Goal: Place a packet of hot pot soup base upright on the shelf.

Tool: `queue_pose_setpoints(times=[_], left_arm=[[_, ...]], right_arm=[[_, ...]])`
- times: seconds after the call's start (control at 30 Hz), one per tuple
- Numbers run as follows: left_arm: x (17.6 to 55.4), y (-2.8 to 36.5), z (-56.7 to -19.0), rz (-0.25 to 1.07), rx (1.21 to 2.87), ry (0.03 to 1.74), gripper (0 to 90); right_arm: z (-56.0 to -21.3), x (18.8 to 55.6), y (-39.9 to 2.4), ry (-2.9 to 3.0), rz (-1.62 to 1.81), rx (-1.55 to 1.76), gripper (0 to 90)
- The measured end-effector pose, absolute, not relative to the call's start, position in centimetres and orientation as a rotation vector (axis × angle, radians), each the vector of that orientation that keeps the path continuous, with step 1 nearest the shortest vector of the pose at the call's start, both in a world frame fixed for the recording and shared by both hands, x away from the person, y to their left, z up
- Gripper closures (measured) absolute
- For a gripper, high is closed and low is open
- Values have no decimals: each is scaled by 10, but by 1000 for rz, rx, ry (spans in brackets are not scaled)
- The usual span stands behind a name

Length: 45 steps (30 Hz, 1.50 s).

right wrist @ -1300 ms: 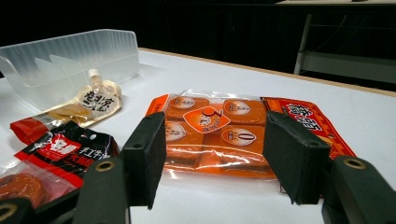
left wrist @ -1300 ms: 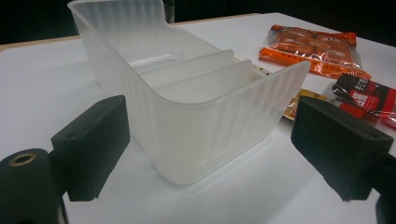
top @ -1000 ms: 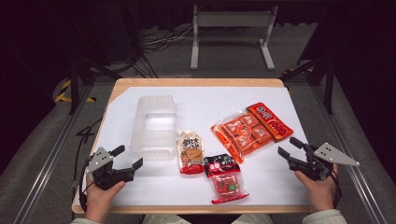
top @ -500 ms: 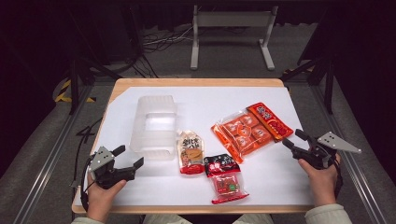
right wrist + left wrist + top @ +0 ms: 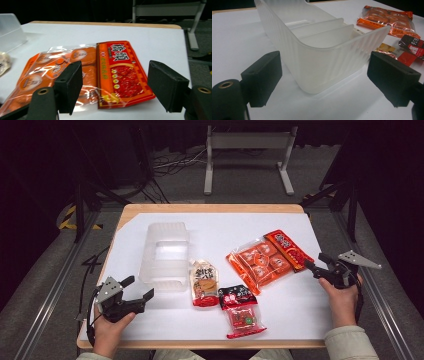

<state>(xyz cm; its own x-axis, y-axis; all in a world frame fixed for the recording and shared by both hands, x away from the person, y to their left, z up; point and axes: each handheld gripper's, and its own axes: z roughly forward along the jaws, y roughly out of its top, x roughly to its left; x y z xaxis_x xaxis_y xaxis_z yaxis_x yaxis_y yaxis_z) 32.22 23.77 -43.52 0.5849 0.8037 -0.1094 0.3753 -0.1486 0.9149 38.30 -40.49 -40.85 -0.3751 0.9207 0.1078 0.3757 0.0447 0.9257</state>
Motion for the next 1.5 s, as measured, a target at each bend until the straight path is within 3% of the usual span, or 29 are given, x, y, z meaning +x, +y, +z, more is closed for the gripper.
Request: queue_pose_setpoints(times=[0.3, 1.5], left_arm=[[323, 237, -435, 504, 1754, 972, 137], [331, 234, -438, 541, 1754, 1016, 105]], right_arm=[[-417, 402, -409, 1787, 1271, 1382, 242], [-442, 432, -420, 1877, 1206, 1695, 255]])
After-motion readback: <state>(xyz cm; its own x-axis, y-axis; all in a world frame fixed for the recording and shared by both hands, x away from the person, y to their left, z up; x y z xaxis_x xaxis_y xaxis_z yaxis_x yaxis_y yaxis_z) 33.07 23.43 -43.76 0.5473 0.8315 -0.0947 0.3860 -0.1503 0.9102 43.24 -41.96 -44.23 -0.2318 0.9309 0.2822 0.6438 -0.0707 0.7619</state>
